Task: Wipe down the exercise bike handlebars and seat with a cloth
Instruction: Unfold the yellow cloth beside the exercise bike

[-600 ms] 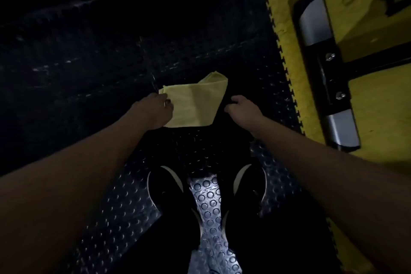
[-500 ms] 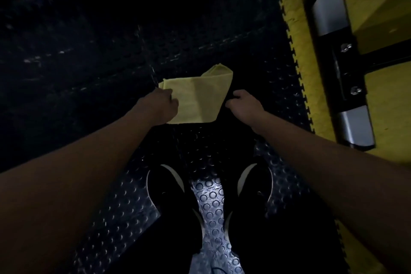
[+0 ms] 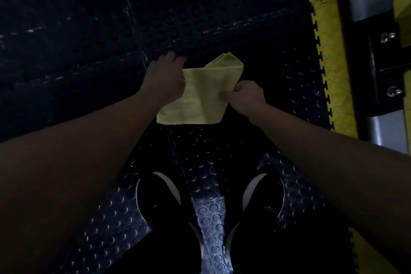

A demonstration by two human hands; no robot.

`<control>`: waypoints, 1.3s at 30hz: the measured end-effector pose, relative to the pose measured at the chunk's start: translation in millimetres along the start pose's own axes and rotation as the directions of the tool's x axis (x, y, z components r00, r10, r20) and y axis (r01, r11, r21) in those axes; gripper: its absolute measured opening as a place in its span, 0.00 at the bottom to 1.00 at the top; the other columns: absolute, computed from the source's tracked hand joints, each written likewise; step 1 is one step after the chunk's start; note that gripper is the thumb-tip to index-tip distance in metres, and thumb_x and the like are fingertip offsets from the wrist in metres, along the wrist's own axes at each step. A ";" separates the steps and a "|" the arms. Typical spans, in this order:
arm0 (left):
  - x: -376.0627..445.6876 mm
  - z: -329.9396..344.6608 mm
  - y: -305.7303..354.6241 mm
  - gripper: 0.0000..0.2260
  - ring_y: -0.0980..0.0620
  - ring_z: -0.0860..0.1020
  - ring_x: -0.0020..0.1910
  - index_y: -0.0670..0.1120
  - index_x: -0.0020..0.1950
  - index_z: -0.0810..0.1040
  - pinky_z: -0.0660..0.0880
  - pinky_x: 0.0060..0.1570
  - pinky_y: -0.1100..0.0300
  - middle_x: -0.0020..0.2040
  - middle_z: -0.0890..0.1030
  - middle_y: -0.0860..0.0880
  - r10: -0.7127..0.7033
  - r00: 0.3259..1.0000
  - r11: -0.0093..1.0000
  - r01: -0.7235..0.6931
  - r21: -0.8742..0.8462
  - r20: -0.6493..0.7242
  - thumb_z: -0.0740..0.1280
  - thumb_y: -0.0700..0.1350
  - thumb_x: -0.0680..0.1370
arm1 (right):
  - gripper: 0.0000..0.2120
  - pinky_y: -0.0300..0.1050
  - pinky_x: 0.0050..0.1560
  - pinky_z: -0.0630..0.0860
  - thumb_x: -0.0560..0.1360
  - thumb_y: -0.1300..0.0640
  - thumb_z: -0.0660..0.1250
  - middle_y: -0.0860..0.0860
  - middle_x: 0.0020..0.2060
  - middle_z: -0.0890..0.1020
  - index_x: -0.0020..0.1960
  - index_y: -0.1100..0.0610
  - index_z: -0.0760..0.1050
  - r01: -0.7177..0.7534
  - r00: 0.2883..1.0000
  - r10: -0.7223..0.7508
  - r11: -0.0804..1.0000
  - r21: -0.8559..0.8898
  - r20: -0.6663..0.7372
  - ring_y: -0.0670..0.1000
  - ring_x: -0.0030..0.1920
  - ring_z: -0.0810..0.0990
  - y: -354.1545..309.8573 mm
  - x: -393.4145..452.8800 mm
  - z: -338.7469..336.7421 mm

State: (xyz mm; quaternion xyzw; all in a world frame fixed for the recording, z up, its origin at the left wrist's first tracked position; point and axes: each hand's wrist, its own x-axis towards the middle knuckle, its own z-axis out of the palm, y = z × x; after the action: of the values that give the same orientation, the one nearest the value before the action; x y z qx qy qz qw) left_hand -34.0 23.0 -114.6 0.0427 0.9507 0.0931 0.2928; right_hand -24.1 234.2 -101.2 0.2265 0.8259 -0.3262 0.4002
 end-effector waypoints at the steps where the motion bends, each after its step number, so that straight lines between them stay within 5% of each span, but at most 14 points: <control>1: 2.4 0.8 -0.1 0.23 0.39 0.71 0.65 0.44 0.75 0.67 0.67 0.63 0.44 0.68 0.71 0.42 -0.001 1.000 0.999 0.001 0.036 -0.010 0.64 0.45 0.80 | 0.12 0.41 0.34 0.71 0.76 0.51 0.71 0.51 0.41 0.79 0.38 0.55 0.72 0.010 1.000 -0.010 1.000 0.005 0.002 0.52 0.44 0.80 0.6 1.0 0.4; 4: 2.0 1.3 1.7 0.17 0.40 0.71 0.64 0.44 0.69 0.72 0.65 0.64 0.45 0.64 0.74 0.42 -0.037 0.999 0.997 0.036 0.075 0.016 0.63 0.43 0.81 | 0.09 0.40 0.37 0.73 0.78 0.54 0.67 0.47 0.42 0.78 0.40 0.51 0.72 0.021 0.997 -0.030 0.989 0.147 0.064 0.48 0.45 0.78 1.0 -3.8 -0.6; 6: -4.6 -2.6 1.4 0.14 0.39 0.71 0.63 0.43 0.67 0.75 0.65 0.64 0.45 0.63 0.74 0.40 -0.057 0.996 0.995 0.052 0.080 0.063 0.61 0.43 0.82 | 0.01 0.43 0.53 0.79 0.78 0.53 0.67 0.47 0.51 0.81 0.49 0.49 0.77 0.022 0.990 -0.059 0.960 0.280 0.125 0.49 0.53 0.80 -0.5 -12.8 -3.0; 9: -20.7 -15.2 2.2 0.15 0.37 0.70 0.61 0.37 0.62 0.77 0.68 0.60 0.46 0.61 0.74 0.38 -0.024 0.992 1.000 0.022 0.015 0.126 0.60 0.45 0.82 | 0.11 0.52 0.61 0.79 0.79 0.54 0.64 0.49 0.57 0.82 0.60 0.49 0.77 -0.009 0.983 -0.067 0.912 0.410 0.172 0.51 0.56 0.81 -9.8 -35.8 -10.6; 15: -86.4 -84.4 28.6 0.13 0.44 0.75 0.49 0.41 0.58 0.74 0.69 0.44 0.54 0.48 0.77 0.46 -0.096 0.971 0.922 0.169 -0.347 0.219 0.59 0.49 0.82 | 0.10 0.52 0.55 0.79 0.79 0.57 0.61 0.52 0.56 0.81 0.59 0.51 0.75 -0.025 0.989 -0.050 0.870 0.492 0.138 0.53 0.53 0.80 -38.4 -121.5 -60.9; 22: -177.1 -231.7 73.9 0.08 0.46 0.77 0.39 0.44 0.54 0.71 0.70 0.33 0.55 0.43 0.78 0.46 0.013 0.993 0.858 0.049 -0.511 0.117 0.59 0.49 0.83 | 0.03 0.48 0.43 0.69 0.79 0.60 0.62 0.52 0.46 0.76 0.52 0.58 0.73 0.161 0.987 -0.142 0.857 0.489 -0.076 0.51 0.45 0.74 -91.8 -262.6 -161.5; 28: -237.6 -399.2 113.7 0.04 0.46 0.79 0.41 0.47 0.50 0.71 0.75 0.41 0.51 0.40 0.78 0.49 0.005 1.000 0.866 -0.018 -0.500 -0.026 0.62 0.47 0.80 | 0.12 0.51 0.44 0.64 0.80 0.59 0.61 0.56 0.48 0.72 0.59 0.66 0.69 0.274 0.960 -0.203 0.834 0.479 -0.194 0.53 0.47 0.70 -172.6 -382.1 -254.3; 34: -305.3 -581.1 137.8 0.09 0.44 0.81 0.37 0.40 0.50 0.71 0.82 0.39 0.44 0.38 0.75 0.44 0.024 0.977 0.852 -0.131 -0.507 -0.212 0.61 0.47 0.79 | 0.04 0.49 0.38 0.62 0.80 0.58 0.61 0.52 0.42 0.69 0.48 0.57 0.67 0.408 0.909 -0.273 0.736 0.540 -0.315 0.52 0.42 0.67 -276.8 -495.6 -346.2; 39: -365.3 -709.9 167.4 0.15 0.45 0.81 0.37 0.42 0.48 0.77 0.81 0.34 0.50 0.42 0.80 0.42 0.017 0.927 0.860 -0.205 -0.468 -0.374 0.62 0.53 0.75 | 0.06 0.44 0.35 0.63 0.81 0.57 0.61 0.49 0.37 0.69 0.45 0.53 0.67 0.563 0.824 -0.376 0.627 0.538 -0.424 0.49 0.37 0.67 -338.7 -595.8 -417.0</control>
State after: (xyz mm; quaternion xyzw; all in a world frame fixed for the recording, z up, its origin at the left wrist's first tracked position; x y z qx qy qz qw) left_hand -129.0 29.4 695.5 0.0037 0.9269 0.3588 0.1102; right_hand -109.6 235.3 696.5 0.1662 0.7391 -0.6478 0.0806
